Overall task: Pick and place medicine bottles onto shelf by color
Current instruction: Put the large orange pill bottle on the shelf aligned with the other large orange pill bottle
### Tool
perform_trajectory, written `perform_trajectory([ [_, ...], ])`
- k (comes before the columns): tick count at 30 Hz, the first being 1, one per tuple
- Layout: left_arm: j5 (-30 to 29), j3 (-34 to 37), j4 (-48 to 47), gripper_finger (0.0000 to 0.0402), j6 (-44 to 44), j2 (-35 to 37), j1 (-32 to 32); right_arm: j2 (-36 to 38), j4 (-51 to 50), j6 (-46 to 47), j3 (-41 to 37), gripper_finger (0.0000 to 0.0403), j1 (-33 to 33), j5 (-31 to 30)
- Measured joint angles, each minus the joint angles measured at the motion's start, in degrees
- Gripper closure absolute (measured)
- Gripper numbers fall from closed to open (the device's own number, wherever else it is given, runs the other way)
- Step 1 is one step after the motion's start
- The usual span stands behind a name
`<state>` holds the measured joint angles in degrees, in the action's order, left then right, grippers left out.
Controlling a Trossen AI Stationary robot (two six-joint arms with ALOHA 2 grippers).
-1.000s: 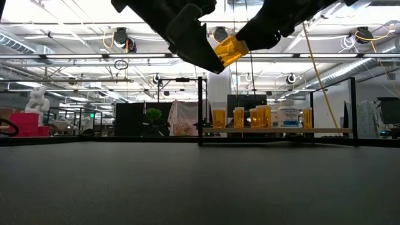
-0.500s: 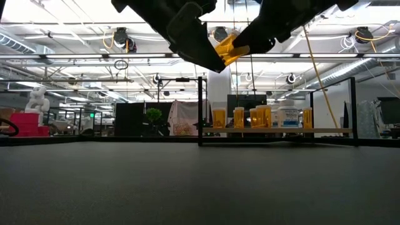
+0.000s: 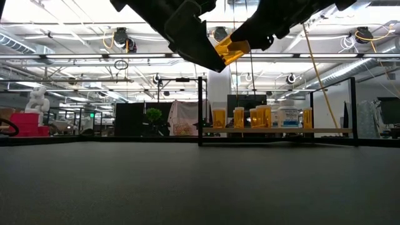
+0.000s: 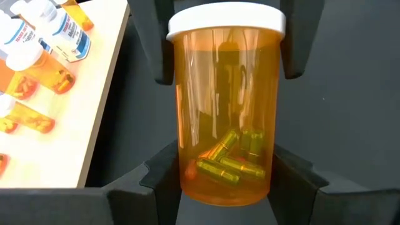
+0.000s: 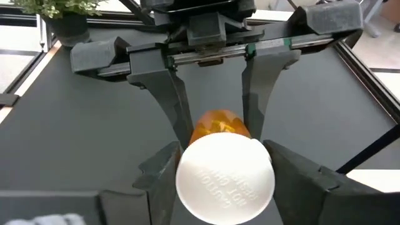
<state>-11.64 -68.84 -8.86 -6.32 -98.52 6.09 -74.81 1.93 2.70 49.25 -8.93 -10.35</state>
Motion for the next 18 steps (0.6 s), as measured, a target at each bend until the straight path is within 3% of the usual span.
perform_trajectory([
  [4,-0.1,0.0,0.0,0.0221,-0.6,0.0,0.1,0.0,0.0,0.0,0.0,0.0198,0.0,0.1],
  [12,-0.2,0.0,0.1,0.0215,-0.7,0.0,0.1,0.0,-0.1,0.1,0.0,0.0156,-0.1,0.2],
  [18,-0.2,0.0,0.1,0.0225,-0.7,0.0,0.1,0.0,-1.0,0.1,0.0,0.0154,-0.2,0.2],
])
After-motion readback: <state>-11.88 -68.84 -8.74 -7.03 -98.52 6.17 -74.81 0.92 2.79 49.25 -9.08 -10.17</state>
